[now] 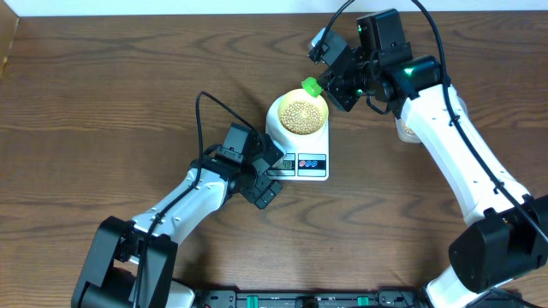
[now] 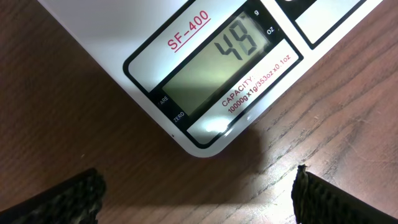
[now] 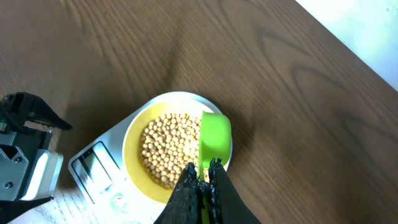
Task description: Scoop item into bowl and weigh 50g on scale
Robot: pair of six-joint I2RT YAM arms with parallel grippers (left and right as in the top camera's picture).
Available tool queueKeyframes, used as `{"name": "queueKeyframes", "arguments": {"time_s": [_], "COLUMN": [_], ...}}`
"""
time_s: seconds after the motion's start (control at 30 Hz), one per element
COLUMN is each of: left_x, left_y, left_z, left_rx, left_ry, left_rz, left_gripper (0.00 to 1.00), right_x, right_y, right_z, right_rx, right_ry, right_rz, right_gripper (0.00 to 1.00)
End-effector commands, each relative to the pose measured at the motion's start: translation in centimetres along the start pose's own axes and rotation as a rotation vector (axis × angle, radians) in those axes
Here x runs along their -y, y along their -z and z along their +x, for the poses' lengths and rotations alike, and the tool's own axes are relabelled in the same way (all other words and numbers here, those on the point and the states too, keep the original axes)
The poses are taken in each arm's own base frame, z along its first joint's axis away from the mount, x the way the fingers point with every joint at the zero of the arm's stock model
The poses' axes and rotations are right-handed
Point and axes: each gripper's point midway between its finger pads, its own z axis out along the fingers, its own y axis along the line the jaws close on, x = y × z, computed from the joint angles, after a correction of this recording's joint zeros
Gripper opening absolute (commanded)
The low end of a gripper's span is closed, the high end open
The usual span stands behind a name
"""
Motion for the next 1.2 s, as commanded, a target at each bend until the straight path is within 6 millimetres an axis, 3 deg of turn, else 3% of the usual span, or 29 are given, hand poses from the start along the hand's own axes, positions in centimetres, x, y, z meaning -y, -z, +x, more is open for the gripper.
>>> {"name": "queueKeyframes", "arguments": {"time_s": [0.0,1.17], "left_x": [-0.09,-0.09], "left_y": [-0.33,-0.33], "left_z": [0.47,0.47], "left_rx": [-0.018,-0.018], "left_ry": [-0.008,-0.008], "left_rz": [0.000,0.000], "left_gripper": [0.98,0.98], "right_x": [-0.51,-1.10], "right_y": [0.80,0.84], "right_z": [-0.93,-1.22], "right_rx": [0.029,0.047], "right_ry": [0.025,0.009], "right_rz": [-0.006,-0.043], "right_gripper": [0.01,0.01]}}
